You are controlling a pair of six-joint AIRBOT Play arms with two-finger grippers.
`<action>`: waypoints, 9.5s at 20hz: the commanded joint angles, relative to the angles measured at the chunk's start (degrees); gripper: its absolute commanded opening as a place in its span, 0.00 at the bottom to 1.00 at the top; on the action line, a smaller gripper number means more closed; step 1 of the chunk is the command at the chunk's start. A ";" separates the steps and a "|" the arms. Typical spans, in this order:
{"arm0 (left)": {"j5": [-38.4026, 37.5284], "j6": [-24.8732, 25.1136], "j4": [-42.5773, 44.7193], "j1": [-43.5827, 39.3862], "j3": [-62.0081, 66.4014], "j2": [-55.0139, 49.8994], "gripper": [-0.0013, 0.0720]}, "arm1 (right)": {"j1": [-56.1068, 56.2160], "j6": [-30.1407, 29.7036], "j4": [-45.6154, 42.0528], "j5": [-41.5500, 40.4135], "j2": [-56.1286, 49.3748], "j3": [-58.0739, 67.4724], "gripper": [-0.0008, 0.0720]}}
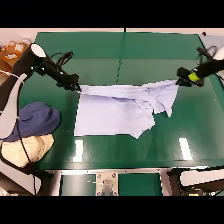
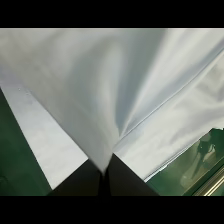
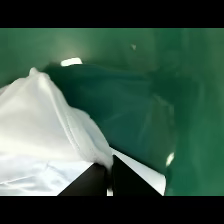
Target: Fold the shirts.
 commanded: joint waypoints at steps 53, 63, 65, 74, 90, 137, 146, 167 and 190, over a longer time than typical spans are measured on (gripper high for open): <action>24.09 -4.00 -5.49 -1.03 16.55 -11.61 0.04 | -1.95 -27.15 39.67 -48.74 -2.99 -16.83 0.04; 36.09 -9.79 -5.42 -0.15 16.57 -13.49 0.04 | -2.62 -27.17 39.63 -48.26 -13.84 2.21 0.04; 32.39 -11.26 -5.51 0.83 16.57 -13.49 0.04 | -4.24 -27.17 39.63 -43.76 -13.77 3.43 0.04; 9.42 -11.74 -1.46 1.42 15.02 -13.51 0.04 | -15.23 -27.15 30.84 -12.72 -12.02 -0.81 0.03; 9.81 -12.55 -4.55 0.66 3.41 -13.46 0.58 | -15.52 -25.16 17.97 -13.11 -7.28 -12.68 0.38; 54.01 -13.99 -14.14 -15.89 -65.83 36.17 0.04 | -17.53 -10.58 15.61 -10.49 35.23 -62.05 0.04; 28.46 -26.08 15.52 -15.89 -56.15 37.33 0.04 | -17.46 0.09 -1.88 -2.36 41.29 -59.56 0.04; 28.35 -23.04 23.15 -15.82 -2.03 -3.96 0.05 | -5.66 -1.92 12.15 -18.99 1.86 -17.70 0.06; 8.52 -24.04 13.55 -4.96 15.06 -5.49 0.91 | -23.41 -39.19 25.16 8.37 -20.94 -6.56 0.91</action>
